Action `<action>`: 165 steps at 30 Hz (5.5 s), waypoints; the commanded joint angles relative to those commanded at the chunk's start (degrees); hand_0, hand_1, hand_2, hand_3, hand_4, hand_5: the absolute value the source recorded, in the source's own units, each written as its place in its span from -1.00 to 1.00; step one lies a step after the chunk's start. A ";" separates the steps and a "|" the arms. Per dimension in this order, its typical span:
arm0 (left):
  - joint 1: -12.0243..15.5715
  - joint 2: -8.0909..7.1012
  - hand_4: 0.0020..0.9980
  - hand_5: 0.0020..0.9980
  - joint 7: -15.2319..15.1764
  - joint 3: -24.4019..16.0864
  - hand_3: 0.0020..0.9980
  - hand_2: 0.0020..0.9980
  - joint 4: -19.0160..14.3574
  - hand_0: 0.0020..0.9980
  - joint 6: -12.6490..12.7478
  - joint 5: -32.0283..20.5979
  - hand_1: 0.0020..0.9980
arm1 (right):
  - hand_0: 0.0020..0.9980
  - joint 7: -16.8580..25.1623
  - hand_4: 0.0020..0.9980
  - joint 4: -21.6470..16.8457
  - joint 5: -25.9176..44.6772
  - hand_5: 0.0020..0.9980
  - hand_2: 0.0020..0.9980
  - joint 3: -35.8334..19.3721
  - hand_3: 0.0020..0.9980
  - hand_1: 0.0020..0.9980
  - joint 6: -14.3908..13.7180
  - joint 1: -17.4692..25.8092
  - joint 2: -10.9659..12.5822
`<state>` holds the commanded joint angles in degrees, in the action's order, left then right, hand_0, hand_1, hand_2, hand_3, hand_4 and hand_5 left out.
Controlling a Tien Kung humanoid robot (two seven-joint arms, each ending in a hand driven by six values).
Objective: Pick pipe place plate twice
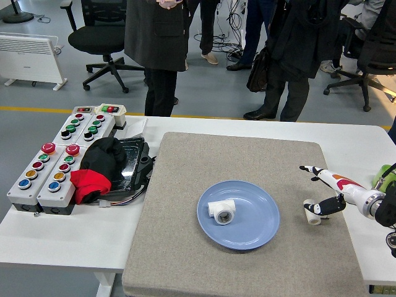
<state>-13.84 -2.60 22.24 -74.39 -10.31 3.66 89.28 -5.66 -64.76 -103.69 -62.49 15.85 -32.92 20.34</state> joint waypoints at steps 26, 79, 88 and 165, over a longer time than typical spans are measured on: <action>-0.03 0.17 -0.20 1.00 -0.15 0.22 0.30 0.40 0.00 0.45 -0.06 -0.17 0.50 | 0.54 3.51 0.58 4.61 -1.12 -0.21 0.64 5.03 0.74 0.52 -3.65 1.14 0.31; -0.16 0.20 -0.19 1.00 -0.26 0.08 0.30 0.40 0.00 0.45 -0.34 0.39 0.50 | -0.26 3.90 0.32 -10.36 1.59 -0.43 0.16 10.54 0.45 -0.02 -8.29 2.48 1.13; -0.21 0.13 -0.19 1.00 -0.18 0.06 0.30 0.40 0.00 0.45 -0.34 0.45 0.50 | -0.18 2.60 0.28 -11.71 1.94 -0.44 0.18 16.68 0.46 0.04 -7.89 0.92 -1.32; -0.06 0.13 -0.20 1.00 -0.20 -0.95 0.30 0.41 0.00 0.45 -0.78 2.50 0.50 | 0.59 13.04 0.20 -9.11 66.42 0.02 0.65 -21.42 0.65 0.56 -23.23 22.84 -7.79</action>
<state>-13.90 -2.48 22.04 -75.34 -10.31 2.88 91.78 7.38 -73.87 -37.27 -83.92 -7.38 -10.08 12.54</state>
